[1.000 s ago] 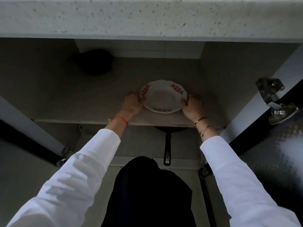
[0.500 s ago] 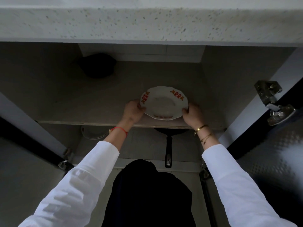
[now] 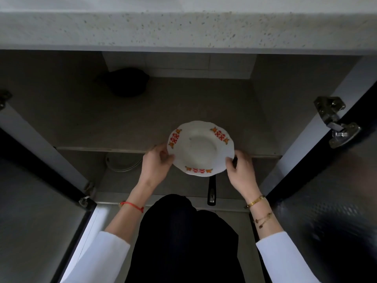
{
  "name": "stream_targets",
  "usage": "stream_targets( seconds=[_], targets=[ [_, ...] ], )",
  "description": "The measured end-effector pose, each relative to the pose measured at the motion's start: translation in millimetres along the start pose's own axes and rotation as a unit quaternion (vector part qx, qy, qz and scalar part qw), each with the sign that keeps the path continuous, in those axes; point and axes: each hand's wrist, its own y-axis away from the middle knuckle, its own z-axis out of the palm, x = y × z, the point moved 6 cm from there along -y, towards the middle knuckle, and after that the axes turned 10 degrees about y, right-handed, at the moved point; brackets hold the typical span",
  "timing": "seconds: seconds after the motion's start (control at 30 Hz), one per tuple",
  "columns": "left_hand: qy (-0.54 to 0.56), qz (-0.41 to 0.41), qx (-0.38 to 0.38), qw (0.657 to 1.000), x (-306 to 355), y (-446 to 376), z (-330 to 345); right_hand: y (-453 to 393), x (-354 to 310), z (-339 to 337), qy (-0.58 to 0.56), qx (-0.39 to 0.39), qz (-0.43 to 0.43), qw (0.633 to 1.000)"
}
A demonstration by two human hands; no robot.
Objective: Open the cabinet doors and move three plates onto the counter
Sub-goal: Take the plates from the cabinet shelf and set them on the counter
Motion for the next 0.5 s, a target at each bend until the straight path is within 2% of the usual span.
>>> stream_targets(
  seconds=[0.5],
  targets=[
    [0.030,0.039,0.059,0.997,18,42,-36,36,-20,-10,-0.010,0.017,-0.028,0.999]
  ],
)
